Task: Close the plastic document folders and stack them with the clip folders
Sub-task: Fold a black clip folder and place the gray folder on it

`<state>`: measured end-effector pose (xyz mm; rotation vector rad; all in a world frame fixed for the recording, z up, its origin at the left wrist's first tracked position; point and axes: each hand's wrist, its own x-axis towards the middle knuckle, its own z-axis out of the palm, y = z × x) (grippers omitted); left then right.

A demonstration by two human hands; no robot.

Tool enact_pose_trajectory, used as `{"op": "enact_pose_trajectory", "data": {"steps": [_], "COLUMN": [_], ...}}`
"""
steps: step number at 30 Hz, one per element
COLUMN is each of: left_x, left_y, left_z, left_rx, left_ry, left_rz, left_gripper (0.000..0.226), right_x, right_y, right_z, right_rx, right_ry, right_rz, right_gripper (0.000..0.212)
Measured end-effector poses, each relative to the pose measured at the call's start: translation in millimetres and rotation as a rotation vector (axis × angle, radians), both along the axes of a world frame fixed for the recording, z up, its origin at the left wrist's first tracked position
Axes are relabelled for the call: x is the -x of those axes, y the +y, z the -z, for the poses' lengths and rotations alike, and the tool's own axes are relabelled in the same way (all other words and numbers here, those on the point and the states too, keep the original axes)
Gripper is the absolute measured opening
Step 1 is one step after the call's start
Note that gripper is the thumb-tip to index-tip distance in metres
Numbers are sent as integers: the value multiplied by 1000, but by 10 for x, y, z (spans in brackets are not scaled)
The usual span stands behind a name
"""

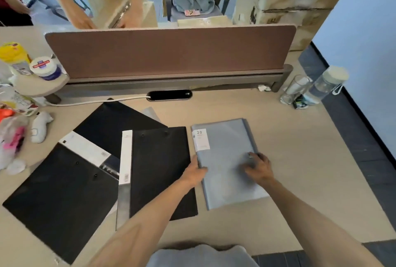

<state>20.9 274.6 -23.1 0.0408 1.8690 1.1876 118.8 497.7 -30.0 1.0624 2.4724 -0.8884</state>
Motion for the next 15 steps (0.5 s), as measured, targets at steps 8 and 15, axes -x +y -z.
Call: {"op": "enact_pose_trajectory", "data": {"steps": [8, 15], "left_x": [-36, 101], "left_y": [289, -420], "left_z": [-85, -248], "left_rx": [-35, -114], "left_ry": [-98, 11], "left_rz": [-514, -579], "left_gripper": [35, 32], "right_x": [-39, 357], "right_y": [396, -141], "right_z": [117, -3], "right_rx": [247, 457], "right_ry": [171, 195], "right_rz": [241, 290], "right_gripper": [47, 31]}}
